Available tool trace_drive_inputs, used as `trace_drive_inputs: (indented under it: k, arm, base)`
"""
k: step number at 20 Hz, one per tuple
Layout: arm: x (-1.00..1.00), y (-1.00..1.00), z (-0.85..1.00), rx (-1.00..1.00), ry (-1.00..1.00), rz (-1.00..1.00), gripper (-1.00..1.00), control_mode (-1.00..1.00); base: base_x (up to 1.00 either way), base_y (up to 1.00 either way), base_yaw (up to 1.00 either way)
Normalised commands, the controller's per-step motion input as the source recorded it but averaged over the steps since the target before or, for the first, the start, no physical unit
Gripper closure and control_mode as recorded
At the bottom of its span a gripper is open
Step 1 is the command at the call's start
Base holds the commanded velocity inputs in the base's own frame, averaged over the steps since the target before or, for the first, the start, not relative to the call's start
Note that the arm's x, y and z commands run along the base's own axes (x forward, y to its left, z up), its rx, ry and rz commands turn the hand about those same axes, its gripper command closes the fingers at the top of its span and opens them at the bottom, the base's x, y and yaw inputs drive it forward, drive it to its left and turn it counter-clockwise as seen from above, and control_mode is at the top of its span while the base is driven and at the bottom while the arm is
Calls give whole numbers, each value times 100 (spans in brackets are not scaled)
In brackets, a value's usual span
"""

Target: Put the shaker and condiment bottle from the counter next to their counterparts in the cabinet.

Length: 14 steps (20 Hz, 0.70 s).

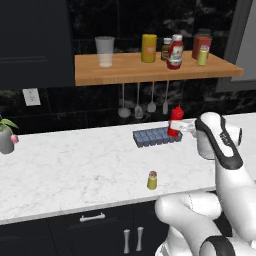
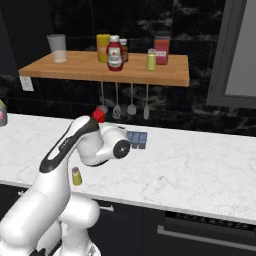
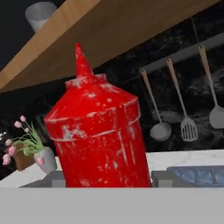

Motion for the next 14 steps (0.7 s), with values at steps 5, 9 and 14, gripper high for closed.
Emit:
trace_drive_inputs:
  k: [5,9,14]
  arm:
    - [-59,23,79,7,9,-33,100,-100]
    - [-68,7,85,12,14,-28,100,-100]
    - [-96,0,74,18,13,-23,100,-100]
  base:
    - [0,0,0]
    - [0,0,0]
    - [0,0,0]
